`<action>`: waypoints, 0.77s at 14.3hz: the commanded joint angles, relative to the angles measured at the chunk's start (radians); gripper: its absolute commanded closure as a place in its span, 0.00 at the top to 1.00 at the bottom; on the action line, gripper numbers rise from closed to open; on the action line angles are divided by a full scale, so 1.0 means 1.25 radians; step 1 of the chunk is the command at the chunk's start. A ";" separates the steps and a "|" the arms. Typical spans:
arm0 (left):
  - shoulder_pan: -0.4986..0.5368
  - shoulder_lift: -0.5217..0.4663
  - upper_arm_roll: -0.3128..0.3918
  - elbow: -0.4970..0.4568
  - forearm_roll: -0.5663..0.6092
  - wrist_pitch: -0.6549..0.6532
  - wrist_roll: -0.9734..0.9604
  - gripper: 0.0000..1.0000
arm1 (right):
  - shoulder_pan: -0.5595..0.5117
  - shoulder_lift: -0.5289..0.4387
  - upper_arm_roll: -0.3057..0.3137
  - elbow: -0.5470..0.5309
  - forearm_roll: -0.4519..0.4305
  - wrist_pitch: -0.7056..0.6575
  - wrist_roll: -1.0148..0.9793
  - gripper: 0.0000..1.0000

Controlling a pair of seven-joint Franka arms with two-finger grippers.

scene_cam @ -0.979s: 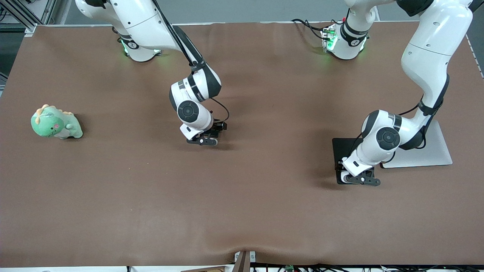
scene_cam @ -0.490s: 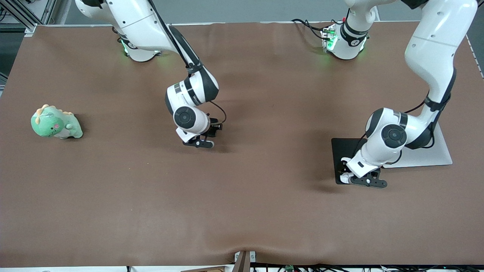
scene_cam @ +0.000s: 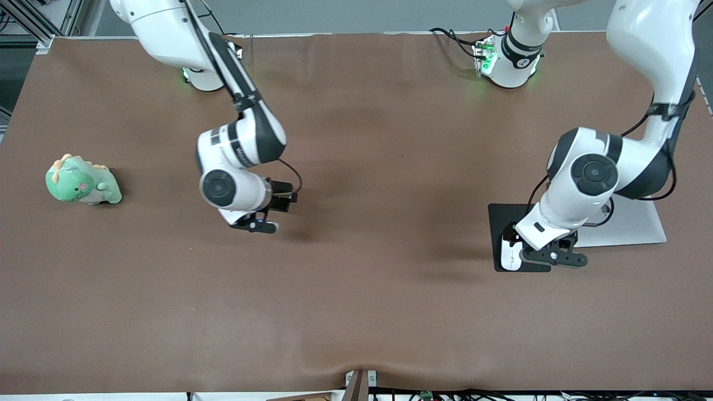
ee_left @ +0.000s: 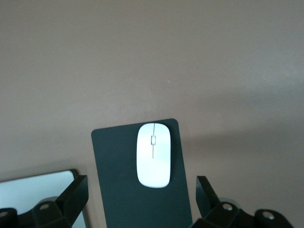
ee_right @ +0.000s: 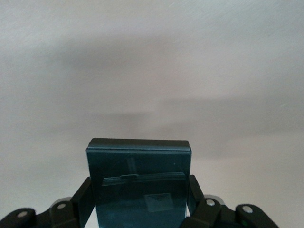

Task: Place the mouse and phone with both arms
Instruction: 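Release the mouse and raise the left gripper while the right gripper carries the phone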

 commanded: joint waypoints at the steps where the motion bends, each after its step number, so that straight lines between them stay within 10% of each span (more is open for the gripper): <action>1: -0.041 -0.094 0.067 0.002 -0.094 -0.086 0.059 1.00 | -0.058 -0.068 0.007 -0.083 -0.013 0.000 -0.072 0.00; 5: -0.166 -0.208 0.264 0.027 -0.251 -0.229 0.206 1.00 | -0.137 -0.120 0.005 -0.178 -0.069 0.024 -0.181 0.00; 11: -0.156 -0.246 0.268 0.228 -0.253 -0.513 0.209 1.00 | -0.245 -0.172 -0.005 -0.311 -0.137 0.119 -0.333 0.00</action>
